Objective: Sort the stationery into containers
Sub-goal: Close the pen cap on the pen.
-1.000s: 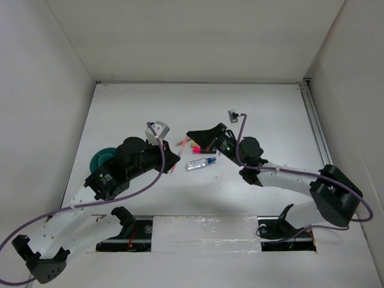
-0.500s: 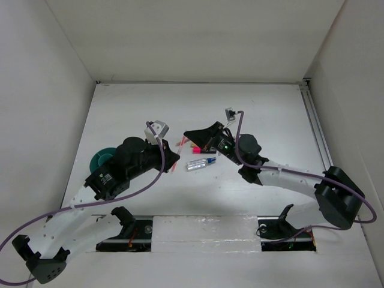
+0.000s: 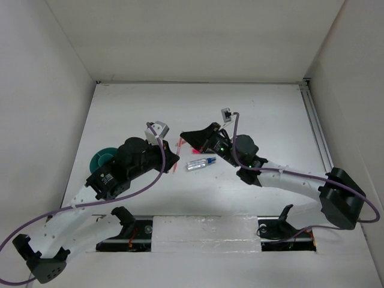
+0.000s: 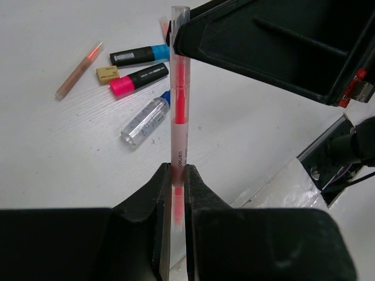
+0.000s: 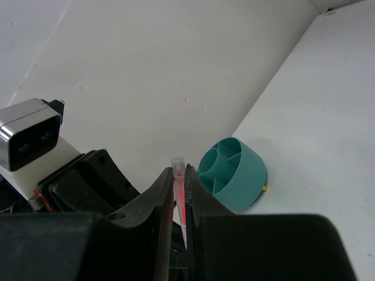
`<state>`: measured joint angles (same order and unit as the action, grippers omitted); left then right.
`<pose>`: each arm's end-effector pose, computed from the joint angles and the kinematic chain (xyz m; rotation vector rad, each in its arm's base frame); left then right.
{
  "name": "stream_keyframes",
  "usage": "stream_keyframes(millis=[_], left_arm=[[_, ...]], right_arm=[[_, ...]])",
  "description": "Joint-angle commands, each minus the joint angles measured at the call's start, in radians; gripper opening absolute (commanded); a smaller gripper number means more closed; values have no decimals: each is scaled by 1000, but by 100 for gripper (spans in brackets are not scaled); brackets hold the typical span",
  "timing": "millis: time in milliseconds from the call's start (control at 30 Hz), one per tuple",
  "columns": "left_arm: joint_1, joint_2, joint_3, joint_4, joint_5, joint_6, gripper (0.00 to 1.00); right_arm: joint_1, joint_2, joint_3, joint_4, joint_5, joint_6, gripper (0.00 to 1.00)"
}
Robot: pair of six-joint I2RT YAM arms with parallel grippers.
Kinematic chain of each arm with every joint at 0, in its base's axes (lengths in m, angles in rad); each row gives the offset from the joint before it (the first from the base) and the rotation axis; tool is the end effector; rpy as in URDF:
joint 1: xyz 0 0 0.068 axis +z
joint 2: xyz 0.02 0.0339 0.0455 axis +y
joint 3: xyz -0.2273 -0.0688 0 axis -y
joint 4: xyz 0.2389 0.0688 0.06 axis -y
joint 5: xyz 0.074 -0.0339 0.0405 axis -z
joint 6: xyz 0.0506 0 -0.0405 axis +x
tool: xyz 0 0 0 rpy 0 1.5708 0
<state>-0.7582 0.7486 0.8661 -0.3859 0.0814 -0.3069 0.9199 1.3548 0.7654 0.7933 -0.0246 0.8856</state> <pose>0.1450 -0.1430 0.3228 0.4870 1.8555 -0.8092 0.1961 0.2595 0.2778 -0.0498 1.5438 1.5006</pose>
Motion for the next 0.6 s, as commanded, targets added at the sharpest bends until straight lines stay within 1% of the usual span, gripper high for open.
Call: stream_keyframes(millis=[0,133,400,567], left_arm=[[7,-11,21,147,-101,-11,0],[7,-32,21,147,-114,-20,0],[7,-41,21,147,-114,-20,0],[7,-51,21,147,-114,-20,0]], right_arm=[[63,12,23,-63,-95,-40,0],[86,21,23,-103,-63,-73,0],[95,21,12,-150,-63,-109,0],[105,30,12,-151,-63,-119,0]])
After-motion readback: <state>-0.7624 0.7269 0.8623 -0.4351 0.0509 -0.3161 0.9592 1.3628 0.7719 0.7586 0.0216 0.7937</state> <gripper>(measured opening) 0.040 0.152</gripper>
